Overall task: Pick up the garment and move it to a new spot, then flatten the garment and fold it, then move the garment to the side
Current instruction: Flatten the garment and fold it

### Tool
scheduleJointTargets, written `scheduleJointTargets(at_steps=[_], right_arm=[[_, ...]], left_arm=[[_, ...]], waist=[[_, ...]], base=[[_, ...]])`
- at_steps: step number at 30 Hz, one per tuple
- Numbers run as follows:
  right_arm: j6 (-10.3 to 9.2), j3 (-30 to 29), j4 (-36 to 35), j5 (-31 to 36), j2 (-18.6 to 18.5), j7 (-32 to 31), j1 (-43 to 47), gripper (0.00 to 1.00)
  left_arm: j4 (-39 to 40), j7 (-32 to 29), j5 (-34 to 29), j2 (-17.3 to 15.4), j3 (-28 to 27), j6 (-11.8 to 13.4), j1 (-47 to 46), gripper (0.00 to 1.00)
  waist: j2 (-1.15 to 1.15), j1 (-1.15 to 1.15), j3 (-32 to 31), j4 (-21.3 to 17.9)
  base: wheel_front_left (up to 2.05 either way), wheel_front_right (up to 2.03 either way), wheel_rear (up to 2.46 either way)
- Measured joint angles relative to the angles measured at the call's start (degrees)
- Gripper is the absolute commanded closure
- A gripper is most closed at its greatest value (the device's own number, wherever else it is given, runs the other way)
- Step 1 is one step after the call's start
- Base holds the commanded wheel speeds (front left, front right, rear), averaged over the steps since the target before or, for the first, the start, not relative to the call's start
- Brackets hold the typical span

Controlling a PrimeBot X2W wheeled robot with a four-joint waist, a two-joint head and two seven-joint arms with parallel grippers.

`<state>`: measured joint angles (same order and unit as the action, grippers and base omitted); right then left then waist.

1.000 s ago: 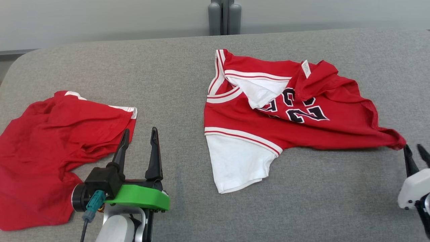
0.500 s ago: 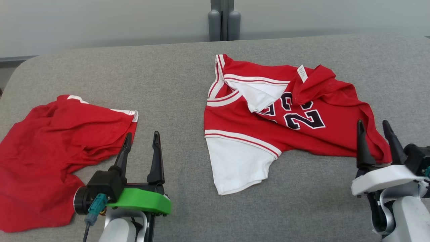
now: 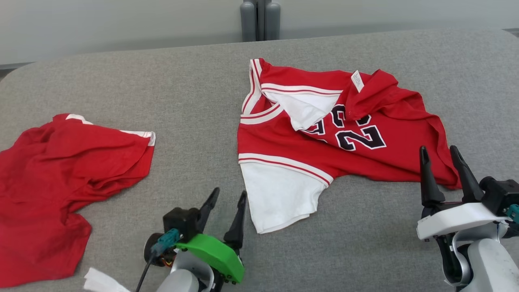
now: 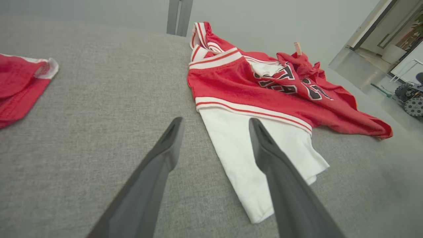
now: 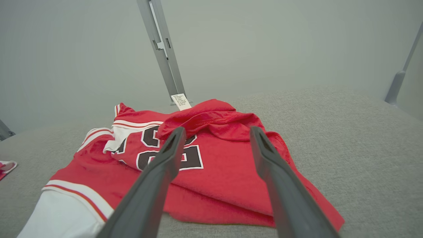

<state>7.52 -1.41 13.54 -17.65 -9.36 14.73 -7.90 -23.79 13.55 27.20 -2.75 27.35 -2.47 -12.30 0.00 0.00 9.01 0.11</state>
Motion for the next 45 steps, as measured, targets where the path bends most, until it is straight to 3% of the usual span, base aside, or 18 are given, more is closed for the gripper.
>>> scheduleJointTargets(at_steps=[6, 12, 16, 17, 19, 22, 26, 29, 36, 45], right_arm=[[0.0, -0.02, 0.16, 0.24, -0.51, 0.08, -1.4, 0.0], [0.0, -0.73, 0.22, 0.29, -0.78, 0.2, -2.45, 0.0], [0.0, -1.16, 0.21, 0.38, -0.66, 0.26, -2.44, 0.0], [0.0, -1.24, 0.2, 0.44, -0.56, 0.26, -2.44, 0.0], [0.0, -1.33, 0.2, 0.68, -0.3, 0.26, -2.43, 0.0], [0.0, -1.67, 0.57, 0.78, 0.01, 0.27, -2.43, 0.0], [0.0, -2.54, 3.43, 1.99, 0.33, 0.33, -2.37, 0.0], [0.0, -3.26, 5.69, 3.05, 1.09, 0.29, -2.36, 0.0], [0.0, -4.63, 11.52, 6.78, 3.64, -0.76, -2.37, 0.0], [0.0, -2.15, 18.07, 12.37, 4.8, -1.05, -2.4, 0.0]], left_arm=[[-6.1, -7.33, 5.53, 0.05, 7.25, -0.53, -4.13, 0.0], [-10.49, -11.17, 7.26, 0.07, 9.55, 3.13, -6.87, 0.0], [-11.6, -12.04, 7.88, 0.01, 10.83, 3.16, -7.75, 0.0], [-11.58, -12.15, 8.23, 0.0, 11.06, 2.72, -7.82, 0.18], [-11.36, -11.82, 8.86, -0.11, 11.58, 1.59, -8.05, 1.0], [-10.57, -8.02, 9.85, -0.03, 10.94, 1.23, -8.05, 1.0], [-9.82, -0.98, 10.05, 0.04, 7.2, 3.55, -9.09, 1.0], [-8.59, 0.94, 10.03, -0.29, 3.64, 5.12, -9.51, 1.0], [-1.85, 1.48, 5.92, -0.6, -4.6, 6.06, -7.88, 1.0], [0.31, 1.48, 2.35, -0.24, -9.03, 4.89, -3.94, 1.0]], waist=[[0.0, 0.0, 1.23, -1.48], [0.0, 0.0, 2.39, -2.9], [0.0, 0.0, 2.8, -3.22], [0.0, 0.0, 2.82, -3.21], [0.0, 0.0, 2.82, -3.11], [0.0, 0.0, 2.79, -2.81], [0.0, 0.0, 2.5, -2.12], [0.0, 0.0, 2.25, -1.55], [0.0, 0.0, 2.01, -0.41], [0.0, 0.0, 2.16, -0.13]], base=[[0.0, 0.0, 0.0], [0.0, 0.0, 0.0], [0.0, 0.0, 0.0], [0.0, 0.0, 0.0], [0.0, 0.0, 0.0], [0.0, 0.0, 0.0], [0.0, 0.0, 0.0], [0.0, 0.0, 0.0], [0.0, 0.0, 0.0], [0.0, 0.0, 0.0]])
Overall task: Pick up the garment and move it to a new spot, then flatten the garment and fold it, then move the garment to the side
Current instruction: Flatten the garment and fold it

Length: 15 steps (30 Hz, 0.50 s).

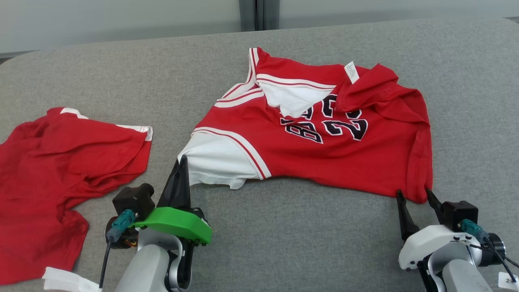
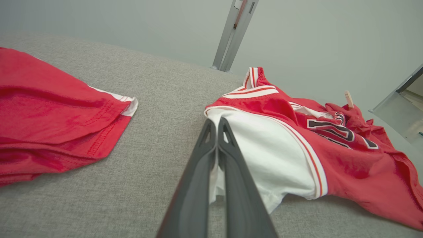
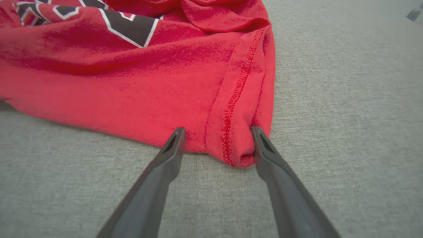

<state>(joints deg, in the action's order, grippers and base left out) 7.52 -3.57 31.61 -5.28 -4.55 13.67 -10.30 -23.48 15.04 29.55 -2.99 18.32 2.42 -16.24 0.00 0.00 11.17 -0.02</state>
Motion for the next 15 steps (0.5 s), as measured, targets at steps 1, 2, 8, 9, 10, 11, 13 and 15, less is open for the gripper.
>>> scheduleJointTargets(at_steps=[1, 2, 8, 9, 10, 11, 13, 15], right_arm=[[0.01, -0.66, 0.66, 0.62, -0.08, -0.07, 0.01, 0.0], [0.0, -1.22, 1.15, 1.22, -0.23, -0.13, 0.01, 0.0], [0.01, -6.45, 2.24, 3.22, -1.22, -0.13, -0.6, 0.0], [0.01, -7.14, 2.21, 3.55, -1.45, -0.12, -0.88, 0.0], [0.01, -7.76, 2.2, 3.6, -1.57, -0.01, -1.05, 0.0], [0.0, -8.31, 2.21, 3.82, -1.76, 0.02, -1.25, 0.0], [0.01, -9.06, 2.19, 4.17, -2.14, 0.02, -1.8, 0.0], [0.0, -9.79, 2.14, 4.98, -2.54, 0.02, -2.1, 0.0]], left_arm=[[0.0, 0.0, -0.23, 0.03, -0.26, -0.15, 0.18, 1.0], [0.01, 0.0, -0.51, 0.07, -0.45, -0.16, 0.29, 1.0], [0.09, 0.0, -0.91, 0.18, -1.53, -0.26, 0.93, 1.0], [0.1, 0.0, -0.83, 0.19, -1.58, -0.04, 1.03, 1.0], [0.15, 0.0, -0.79, 0.19, -1.62, 0.1, 1.09, 1.0], [0.2, 0.0, -0.63, 0.19, -1.63, 0.13, 1.19, 1.0], [0.2, 0.0, -0.49, 0.2, -1.63, 0.31, 1.31, 1.0], [0.21, 0.0, -0.34, 0.2, -1.6, 0.38, 1.42, 1.0]], waist=[[0.0, 0.0, -0.05, 0.0], [0.0, 0.0, -0.1, -0.02], [0.0, 0.0, -0.54, -0.34], [0.0, 0.0, -0.61, -0.42], [0.0, 0.0, -0.62, -0.47], [0.0, 0.0, -0.62, -0.47], [0.0, 0.0, -0.64, -0.43], [0.0, 0.0, -0.65, -0.29]], base=[[0.0, 0.0, 0.0], [0.0, 0.0, 0.0], [0.0, 0.0, 0.0], [0.0, 0.0, 0.0], [0.0, 0.0, 0.0], [0.0, 0.0, 0.0], [0.0, 0.0, 0.0], [0.0, 0.0, 0.0]])
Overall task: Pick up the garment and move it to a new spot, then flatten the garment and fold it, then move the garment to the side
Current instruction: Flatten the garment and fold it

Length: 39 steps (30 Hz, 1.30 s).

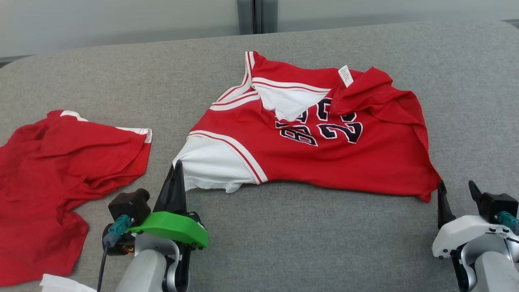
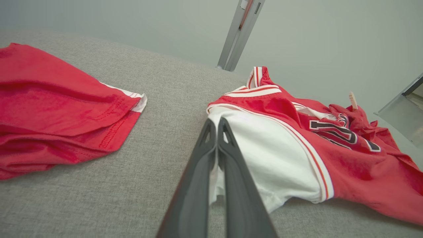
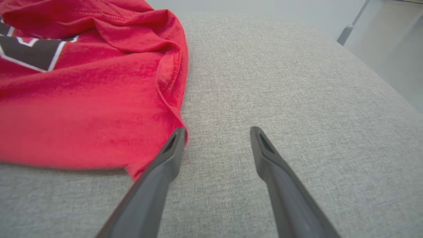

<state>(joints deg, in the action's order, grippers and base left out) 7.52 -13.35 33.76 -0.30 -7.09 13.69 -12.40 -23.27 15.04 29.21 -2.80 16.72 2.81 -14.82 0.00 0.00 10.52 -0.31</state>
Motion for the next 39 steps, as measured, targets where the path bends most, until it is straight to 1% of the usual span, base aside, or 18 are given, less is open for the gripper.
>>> scheduleJointTargets(at_steps=[3, 7, 10, 18, 21, 22, 23, 25, 27, 28, 29, 30, 32, 34, 35, 36, 39], right_arm=[[0.0, -0.14, -0.16, -0.51, 0.47, 0.01, 0.0, 0.0], [0.0, 2.49, -0.69, -6.41, 2.45, 0.03, 0.13, 0.0], [0.0, 4.25, -0.66, -9.85, 2.92, -1.0, 1.02, 0.0], [0.0, 6.89, 0.52, -12.07, 3.18, -3.75, 2.8, 0.0], [0.0, 7.04, 0.48, -12.36, 2.93, -3.78, 2.98, 0.0], [0.0, 7.17, 0.48, -12.36, 2.75, -3.83, 3.01, 0.52], [0.0, 7.62, 0.41, -12.32, 2.46, -4.03, 3.01, 1.0], [0.0, 8.35, -0.08, -12.24, 1.98, -4.04, 3.01, 1.0], [0.0, 8.43, -0.69, -12.24, 1.56, -4.03, 3.01, 1.0], [0.0, 8.43, -0.98, -12.18, 1.16, -4.04, 3.01, 1.0], [0.0, 8.4, -1.22, -12.17, 0.91, -4.11, 3.02, 1.0], [0.0, 8.39, -1.54, -12.17, 0.75, -4.31, 3.02, 1.0], [0.0, 8.46, -2.18, -12.17, 0.62, -4.36, 3.15, 1.0], [0.0, 8.47, -2.88, -12.18, 0.47, -4.35, 3.61, 1.0], [0.0, 8.04, -3.55, -12.01, 0.43, -3.81, 3.92, 0.48], [0.0, 7.65, -3.83, -12.02, 0.45, -3.69, 3.93, 0.0], [0.0, 7.14, -5.49, -11.9, 0.68, -2.94, 3.93, 0.0]], left_arm=[[-0.02, 0.0, 0.16, 0.01, 0.15, 0.15, 0.21, 1.0], [-0.08, 0.0, 0.59, 0.01, 0.53, 0.15, 0.65, 1.0], [-0.12, 0.0, 0.81, 0.01, 0.93, 0.16, 0.79, 0.99], [-0.44, 0.0, 0.85, 0.01, 1.55, 0.23, 1.25, 0.87], [-0.62, 0.01, 0.82, 0.0, 1.36, 0.23, 1.32, 0.87], [-0.64, 0.01, 0.82, 0.0, 1.33, 0.23, 1.33, 0.88], [-0.65, 0.01, 0.81, 0.01, 1.3, 0.23, 1.35, 0.93], [-0.76, 0.01, 0.81, 0.01, 1.09, 0.23, 1.47, 1.0], [-1.05, 0.02, 0.82, 0.01, 0.76, 0.27, 1.78, 1.0], [-1.42, 0.09, 0.93, 0.01, 0.55, 0.38, 2.05, 0.82], [-1.77, 0.09, 0.98, 0.0, 0.45, 0.52, 2.27, 0.44], [-2.12, 0.09, 0.98, 0.01, 0.34, 0.69, 2.5, 0.0], [-2.88, 0.09, 0.4, 0.0, 0.33, 0.71, 2.54, 0.0], [-3.13, 0.09, -2.22, 0.02, 0.52, 0.71, 2.54, 0.0], [-2.72, 0.09, -2.3, 0.05, 0.0, 0.78, 2.58, 0.0], [-2.14, 0.09, -2.3, 0.03, -0.31, 1.05, 2.63, 0.0], [-0.21, 0.09, -2.27, 0.03, -0.9, 1.33, 2.91, 0.0]], waist=[[0.0, 0.0, -0.13, 0.26], [0.0, 0.0, -0.46, 0.56], [0.0, 0.0, -0.72, 0.63], [0.0, 0.0, -1.56, 0.71], [0.0, 0.0, -1.91, 0.66], [0.0, 0.0, -1.99, 0.65], [0.0, 0.0, -2.08, 0.64], [0.0, 0.0, -2.28, 0.63], [0.0, 0.0, -2.49, 0.59], [0.0, 0.0, -2.61, 0.55], [0.0, 0.0, -2.71, 0.51], [0.0, 0.0, -2.79, 0.46], [0.0, 0.0, -2.82, 0.52], [0.0, 0.0, -2.86, 0.66], [0.0, 0.0, -2.86, 0.78], [0.0, 0.0, -2.86, 0.85], [0.0, 0.0, -2.81, 1.0]], base=[[0.0, 0.0, 0.0], [0.0, 0.0, 0.0], [0.0, 0.0, 0.0], [0.0, 0.0, 0.0], [0.0, 0.0, 0.0], [0.0, 0.0, 0.0], [0.0, 0.0, 0.0], [0.0, 0.0, 0.0], [0.0, 0.0, 0.0], [0.0, 0.0, 0.0], [0.0, 0.0, 0.0], [0.0, 0.0, 0.0], [0.0, 0.0, 0.0], [0.0, 0.0, 0.0], [0.0, 0.0, 0.0], [0.0, 0.0, 0.0], [0.0, 0.0, 0.0]])
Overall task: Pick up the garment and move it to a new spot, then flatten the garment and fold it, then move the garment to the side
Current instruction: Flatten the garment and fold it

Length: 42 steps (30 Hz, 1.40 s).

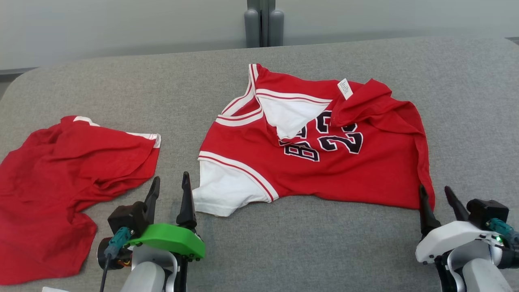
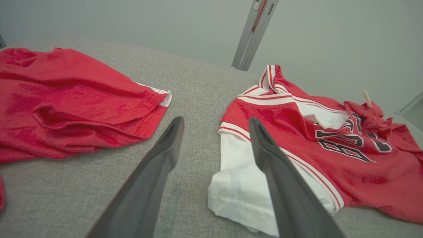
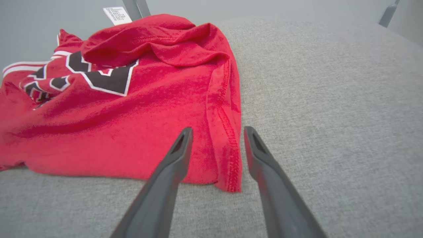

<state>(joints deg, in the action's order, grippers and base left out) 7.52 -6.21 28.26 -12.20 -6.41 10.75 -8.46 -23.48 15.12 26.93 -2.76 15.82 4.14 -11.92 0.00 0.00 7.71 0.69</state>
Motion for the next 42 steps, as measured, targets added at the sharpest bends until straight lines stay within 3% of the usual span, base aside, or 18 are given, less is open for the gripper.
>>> scheduleJointTargets(at_steps=[3, 9, 15, 24, 35, 42], right_arm=[[-0.03, -1.31, -3.55, 0.24, 0.23, 2.27, -0.26, 0.0], [-0.02, 2.07, -12.34, -1.09, 0.04, 4.08, 0.03, 0.0], [-0.03, 4.32, -22.91, -1.94, -0.12, 4.31, 2.77, 0.0], [-0.03, 7.48, -24.28, -2.72, -0.23, 4.31, 4.73, 0.0], [-0.03, 7.77, -23.09, -3.26, -1.2, 4.31, 4.52, 0.0], [-0.03, 8.51, -22.54, -3.24, -1.25, 4.31, 3.64, 0.0]], left_arm=[[2.83, 0.01, -0.92, -0.01, -0.73, 0.1, 0.44, 0.0], [7.04, 0.0, -5.39, 0.0, -0.75, -1.19, 1.6, 0.0], [13.89, 0.01, -8.66, -0.01, -2.47, -0.11, 3.51, 0.0], [14.84, 0.01, -10.38, -0.01, -1.94, 0.98, 5.71, 0.0], [0.45, 0.01, -12.0, 0.01, 0.94, 0.42, 3.41, 0.0], [-7.53, 0.01, -11.87, 0.01, 1.54, 2.0, -0.45, 0.0]], waist=[[0.0, 0.0, 0.14, 0.04], [0.0, 0.0, 0.42, 0.34], [0.0, 0.0, 0.73, 0.75], [0.0, 0.0, 0.84, 0.48], [0.0, 0.0, 2.11, -0.5], [0.0, 0.0, 3.35, -1.62]], base=[[0.0, 0.0, 0.0], [0.0, 0.0, 0.0], [0.0, 0.0, 0.0], [0.0, 0.0, 0.0], [0.0, 0.0, 0.0], [0.0, 0.0, 0.0]])
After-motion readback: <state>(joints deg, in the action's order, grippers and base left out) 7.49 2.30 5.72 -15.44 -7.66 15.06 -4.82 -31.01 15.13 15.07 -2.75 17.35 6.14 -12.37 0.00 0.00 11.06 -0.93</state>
